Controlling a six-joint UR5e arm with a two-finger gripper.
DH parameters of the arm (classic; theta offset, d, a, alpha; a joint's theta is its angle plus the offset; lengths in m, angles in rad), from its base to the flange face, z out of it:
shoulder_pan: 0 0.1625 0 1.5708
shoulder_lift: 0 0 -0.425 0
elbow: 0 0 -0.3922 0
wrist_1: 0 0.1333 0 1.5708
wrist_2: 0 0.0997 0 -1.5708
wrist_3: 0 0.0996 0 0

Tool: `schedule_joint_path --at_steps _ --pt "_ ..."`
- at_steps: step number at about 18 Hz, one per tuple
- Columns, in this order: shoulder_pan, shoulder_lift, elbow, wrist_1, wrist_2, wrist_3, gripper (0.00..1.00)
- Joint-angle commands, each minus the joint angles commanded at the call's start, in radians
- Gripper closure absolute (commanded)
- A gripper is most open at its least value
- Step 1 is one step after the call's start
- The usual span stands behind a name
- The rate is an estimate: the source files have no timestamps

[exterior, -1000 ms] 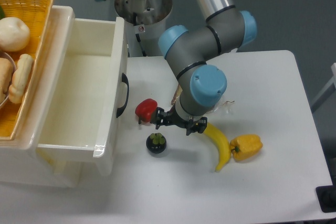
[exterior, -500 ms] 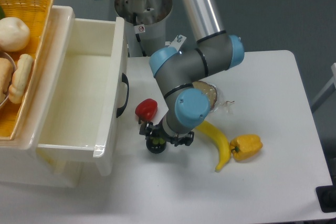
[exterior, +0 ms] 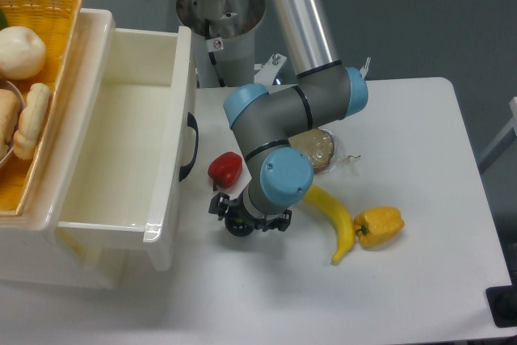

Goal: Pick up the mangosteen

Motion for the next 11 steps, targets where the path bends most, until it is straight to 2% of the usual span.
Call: schedule_joint_path --at_steps 4,5,9,11 --pt "-0.014 -0.002 -0.003 -0.002 0.046 0.003 0.01" --pt "-0.014 -0.002 -0.003 -0.002 0.051 0.005 0.04" --pt "-0.014 0.001 -0.003 -0.002 0.051 0.003 0.3" --pt "-0.014 0.003 0.0 -0.003 0.049 0.005 0.39"
